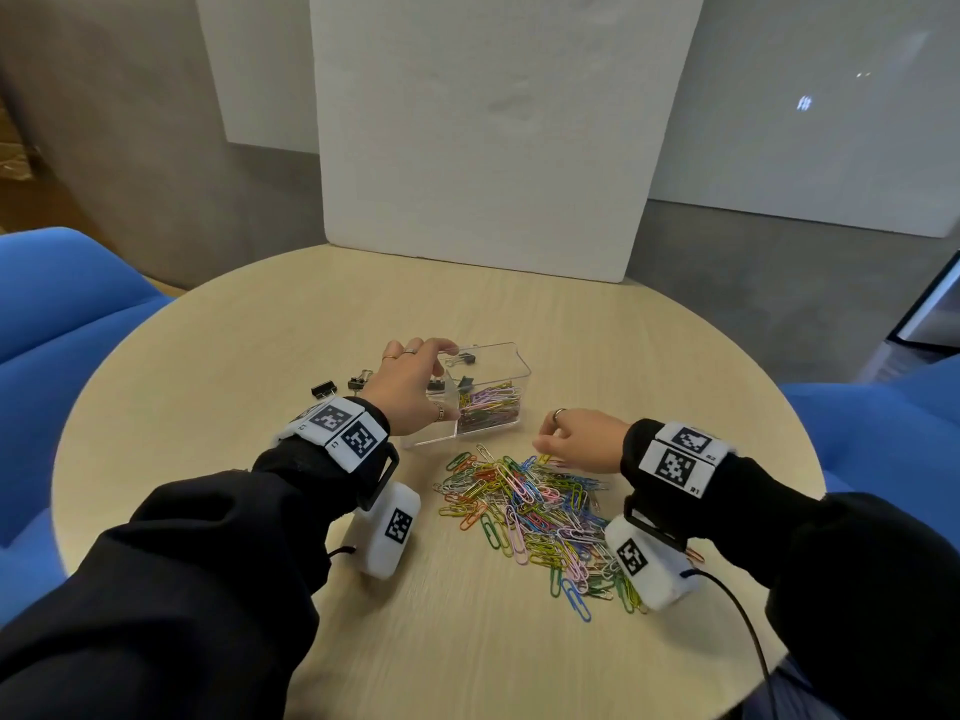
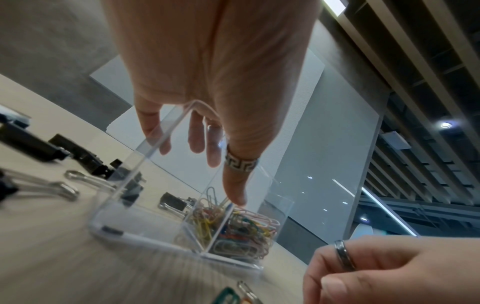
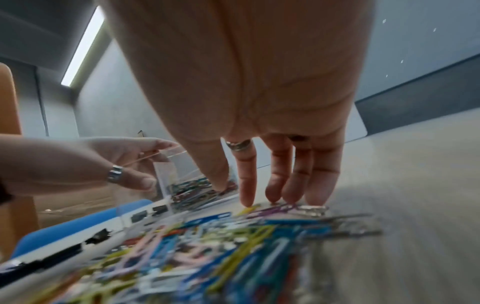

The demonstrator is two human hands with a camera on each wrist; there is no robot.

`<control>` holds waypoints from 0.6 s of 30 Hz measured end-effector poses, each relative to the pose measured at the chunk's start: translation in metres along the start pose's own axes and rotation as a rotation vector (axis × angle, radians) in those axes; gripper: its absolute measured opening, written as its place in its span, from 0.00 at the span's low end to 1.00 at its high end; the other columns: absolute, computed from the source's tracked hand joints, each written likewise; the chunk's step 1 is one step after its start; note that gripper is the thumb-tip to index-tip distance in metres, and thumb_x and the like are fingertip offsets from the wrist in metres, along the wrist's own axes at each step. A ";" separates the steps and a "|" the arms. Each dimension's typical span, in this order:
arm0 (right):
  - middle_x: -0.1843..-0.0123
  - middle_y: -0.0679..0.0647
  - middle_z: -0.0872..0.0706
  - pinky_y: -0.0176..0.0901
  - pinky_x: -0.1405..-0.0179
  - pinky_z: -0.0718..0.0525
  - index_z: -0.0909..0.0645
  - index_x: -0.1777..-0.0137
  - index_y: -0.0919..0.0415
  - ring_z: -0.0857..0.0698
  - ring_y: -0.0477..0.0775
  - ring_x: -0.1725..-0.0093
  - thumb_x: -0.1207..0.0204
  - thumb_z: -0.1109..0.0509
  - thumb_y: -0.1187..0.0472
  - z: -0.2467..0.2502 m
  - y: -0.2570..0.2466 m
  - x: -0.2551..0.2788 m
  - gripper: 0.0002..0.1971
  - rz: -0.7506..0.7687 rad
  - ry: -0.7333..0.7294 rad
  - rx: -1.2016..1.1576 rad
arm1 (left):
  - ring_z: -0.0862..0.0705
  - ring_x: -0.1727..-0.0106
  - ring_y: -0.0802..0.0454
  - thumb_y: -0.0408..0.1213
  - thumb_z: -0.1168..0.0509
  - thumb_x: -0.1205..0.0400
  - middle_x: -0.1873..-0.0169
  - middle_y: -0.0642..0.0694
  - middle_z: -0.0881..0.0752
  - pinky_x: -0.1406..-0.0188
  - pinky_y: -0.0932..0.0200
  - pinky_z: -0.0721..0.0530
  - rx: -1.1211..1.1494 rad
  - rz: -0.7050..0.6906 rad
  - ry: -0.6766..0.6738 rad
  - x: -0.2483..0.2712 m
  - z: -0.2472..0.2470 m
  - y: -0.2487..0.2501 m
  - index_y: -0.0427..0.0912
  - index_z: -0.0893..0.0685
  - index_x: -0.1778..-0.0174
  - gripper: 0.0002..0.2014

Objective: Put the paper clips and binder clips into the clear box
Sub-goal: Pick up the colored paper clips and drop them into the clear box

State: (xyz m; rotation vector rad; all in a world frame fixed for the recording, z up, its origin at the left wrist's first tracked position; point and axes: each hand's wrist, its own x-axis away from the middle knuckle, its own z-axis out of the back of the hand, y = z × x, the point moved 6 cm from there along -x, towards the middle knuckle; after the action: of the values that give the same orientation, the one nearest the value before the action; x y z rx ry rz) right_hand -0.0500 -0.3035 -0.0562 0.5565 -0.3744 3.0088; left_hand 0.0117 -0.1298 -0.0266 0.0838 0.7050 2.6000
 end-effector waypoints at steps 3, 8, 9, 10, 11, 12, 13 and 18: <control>0.48 0.56 0.18 0.41 0.49 0.27 0.23 0.36 0.63 0.22 0.52 0.51 0.18 0.41 0.47 -0.006 -0.017 0.003 0.21 0.069 -0.035 -0.058 | 0.35 0.34 0.47 0.43 0.29 0.25 0.40 0.48 0.25 0.43 0.55 0.33 0.002 0.003 0.002 0.000 0.000 0.000 0.51 0.37 0.25 0.35; 0.53 0.47 0.22 0.40 0.49 0.24 0.24 0.35 0.58 0.22 0.49 0.51 0.31 0.27 0.42 -0.012 -0.032 0.010 0.29 0.105 -0.127 -0.114 | 0.35 0.35 0.47 0.43 0.28 0.26 0.40 0.48 0.24 0.41 0.54 0.32 -0.001 0.006 0.005 -0.001 0.000 -0.001 0.52 0.37 0.25 0.35; 0.50 0.48 0.23 0.41 0.48 0.24 0.25 0.34 0.57 0.22 0.50 0.49 0.33 0.24 0.44 -0.015 -0.033 0.011 0.30 0.105 -0.131 -0.110 | 0.35 0.35 0.47 0.43 0.28 0.25 0.40 0.48 0.24 0.42 0.54 0.32 -0.001 0.006 0.005 -0.001 0.000 -0.001 0.52 0.37 0.25 0.35; 0.49 0.48 0.24 0.40 0.49 0.24 0.25 0.34 0.57 0.23 0.50 0.49 0.35 0.23 0.46 -0.016 -0.034 0.012 0.30 0.111 -0.123 -0.108 | 0.35 0.35 0.47 0.43 0.28 0.25 0.40 0.48 0.24 0.42 0.55 0.32 -0.001 0.004 0.006 0.000 0.000 -0.001 0.52 0.37 0.25 0.35; 0.50 0.48 0.24 0.39 0.51 0.24 0.24 0.35 0.57 0.22 0.48 0.51 0.35 0.21 0.48 -0.017 -0.034 0.011 0.29 0.122 -0.108 -0.112 | 0.35 0.35 0.47 0.43 0.28 0.25 0.40 0.48 0.24 0.42 0.55 0.32 0.000 0.003 0.006 0.000 0.000 -0.001 0.52 0.37 0.25 0.35; 0.54 0.46 0.24 0.36 0.56 0.24 0.23 0.37 0.58 0.23 0.46 0.56 0.35 0.21 0.51 -0.018 -0.035 0.010 0.27 0.134 -0.094 -0.119 | 0.35 0.35 0.47 0.43 0.28 0.25 0.40 0.48 0.24 0.41 0.54 0.32 0.000 0.002 0.005 0.000 0.000 -0.001 0.52 0.37 0.25 0.35; 0.59 0.44 0.25 0.33 0.61 0.25 0.21 0.38 0.58 0.24 0.42 0.61 0.34 0.21 0.53 -0.017 -0.036 0.009 0.26 0.145 -0.081 -0.123 | 0.35 0.35 0.47 0.43 0.29 0.25 0.40 0.48 0.24 0.40 0.53 0.31 0.000 0.002 0.005 0.000 0.000 -0.001 0.52 0.38 0.25 0.35; 0.54 0.51 0.15 0.31 0.63 0.24 0.17 0.41 0.61 0.21 0.46 0.58 0.33 0.21 0.59 -0.013 -0.036 0.006 0.20 0.170 -0.031 -0.119 | 0.35 0.34 0.47 0.43 0.28 0.25 0.40 0.49 0.24 0.38 0.50 0.30 -0.003 0.005 0.005 0.000 0.000 -0.001 0.52 0.38 0.25 0.35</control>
State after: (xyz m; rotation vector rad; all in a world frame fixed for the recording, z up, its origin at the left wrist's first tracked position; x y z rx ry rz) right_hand -0.0564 -0.2656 -0.0572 0.5900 -0.6290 3.1135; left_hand 0.0125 -0.1289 -0.0273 0.0789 0.7037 2.6063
